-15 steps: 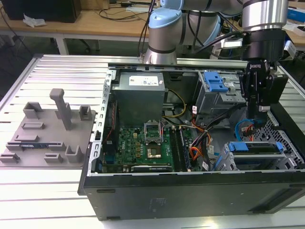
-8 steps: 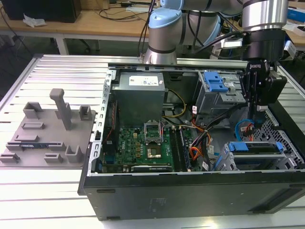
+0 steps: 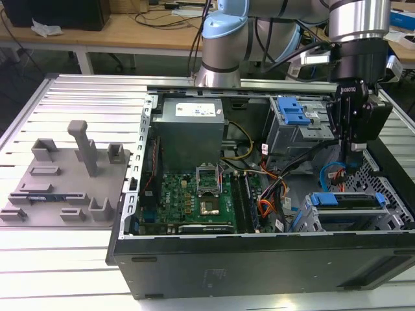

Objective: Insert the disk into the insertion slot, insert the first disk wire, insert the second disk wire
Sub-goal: 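Insert the first disk wire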

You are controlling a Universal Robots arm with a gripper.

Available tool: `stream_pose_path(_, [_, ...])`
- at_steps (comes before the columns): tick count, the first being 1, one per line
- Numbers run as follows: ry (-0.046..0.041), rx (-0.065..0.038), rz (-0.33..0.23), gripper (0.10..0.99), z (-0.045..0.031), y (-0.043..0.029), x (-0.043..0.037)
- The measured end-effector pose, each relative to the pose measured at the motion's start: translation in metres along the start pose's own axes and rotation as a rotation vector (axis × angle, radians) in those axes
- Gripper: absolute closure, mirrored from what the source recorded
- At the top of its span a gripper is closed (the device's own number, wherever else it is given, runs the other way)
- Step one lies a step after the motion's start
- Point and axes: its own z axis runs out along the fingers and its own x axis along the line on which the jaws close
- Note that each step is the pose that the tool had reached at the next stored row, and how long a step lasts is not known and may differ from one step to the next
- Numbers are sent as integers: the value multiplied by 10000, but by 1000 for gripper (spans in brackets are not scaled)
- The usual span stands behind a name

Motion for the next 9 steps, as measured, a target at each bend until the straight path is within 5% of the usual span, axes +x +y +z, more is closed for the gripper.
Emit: stream_pose_path(9, [-7,38,-54,827,16,3,-20])
